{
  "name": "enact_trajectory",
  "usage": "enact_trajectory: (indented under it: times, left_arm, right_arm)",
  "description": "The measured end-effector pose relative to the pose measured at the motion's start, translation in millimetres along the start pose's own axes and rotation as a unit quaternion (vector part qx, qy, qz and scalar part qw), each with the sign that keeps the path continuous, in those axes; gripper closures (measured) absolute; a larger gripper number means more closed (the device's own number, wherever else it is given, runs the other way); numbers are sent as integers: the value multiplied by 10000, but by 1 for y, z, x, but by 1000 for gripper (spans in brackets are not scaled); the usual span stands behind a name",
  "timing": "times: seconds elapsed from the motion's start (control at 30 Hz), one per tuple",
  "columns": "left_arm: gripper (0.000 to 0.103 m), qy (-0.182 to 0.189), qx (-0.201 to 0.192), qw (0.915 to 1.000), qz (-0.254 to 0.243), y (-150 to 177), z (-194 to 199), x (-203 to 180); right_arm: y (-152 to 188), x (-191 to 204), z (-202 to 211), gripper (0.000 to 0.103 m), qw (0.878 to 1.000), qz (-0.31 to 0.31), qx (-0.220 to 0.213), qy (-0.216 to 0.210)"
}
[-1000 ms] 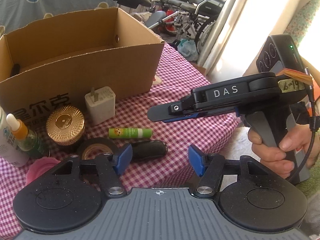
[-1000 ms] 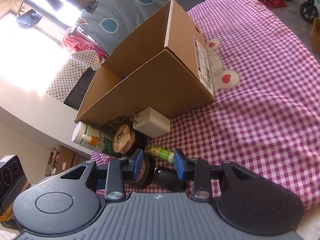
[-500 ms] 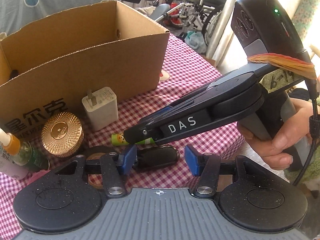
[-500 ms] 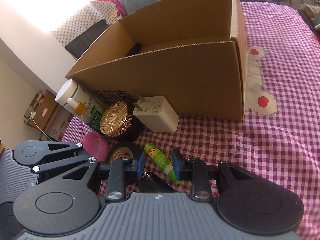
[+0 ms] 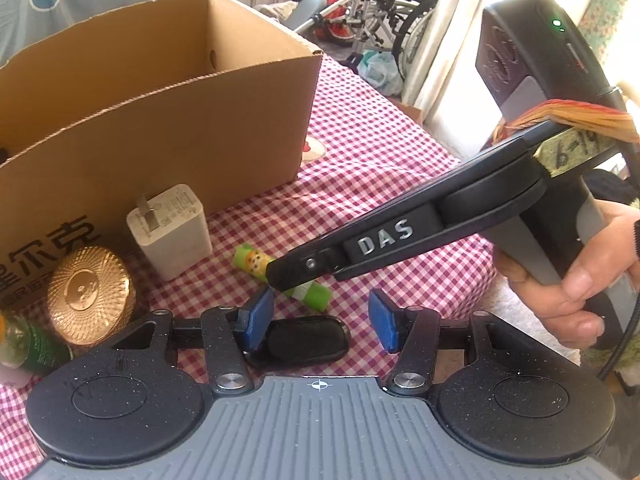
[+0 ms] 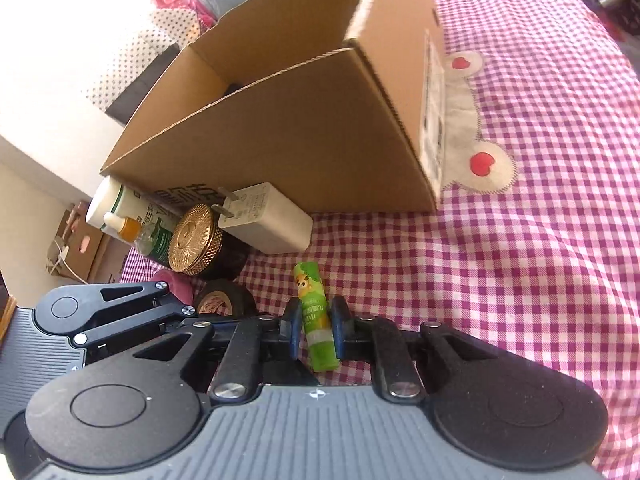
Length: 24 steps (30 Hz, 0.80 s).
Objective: Organize rigid objects
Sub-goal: 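Lower the right gripper onto the green glue stick and close on it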
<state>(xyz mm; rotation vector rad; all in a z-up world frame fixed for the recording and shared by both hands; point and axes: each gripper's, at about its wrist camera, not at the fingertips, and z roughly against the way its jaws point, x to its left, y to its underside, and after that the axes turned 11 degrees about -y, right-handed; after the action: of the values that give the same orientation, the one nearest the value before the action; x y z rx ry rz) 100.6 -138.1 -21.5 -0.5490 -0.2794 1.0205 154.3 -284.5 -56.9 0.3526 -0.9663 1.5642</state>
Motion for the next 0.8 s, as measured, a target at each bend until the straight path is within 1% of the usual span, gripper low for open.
enact_trajectory:
  times: [0.17, 0.27, 0.5, 0.6, 0.8]
  left_arm:
    - [52, 162, 191, 9997, 50, -7, -14, -5]
    - [52, 99, 282, 9995, 50, -11, -22, -7]
    - [53, -11, 264, 9996, 68, -18, -26, -4]
    - [53, -47, 222, 9997, 70, -19, -25, -5]
    - [53, 22, 107, 9999, 60, -17, -16, -6]
  right_arm:
    - [8, -26, 11, 88, 9962, -750, -245, -369]
    - [10, -33, 12, 88, 9936, -962, -322, -502]
    - [11, -36, 13, 88, 9914, -1096, -373, -607]
    - [14, -38, 16, 86, 9893, -1188, -501, -686]
    - [22, -38, 22, 86, 9862, -1298, -734, -720]
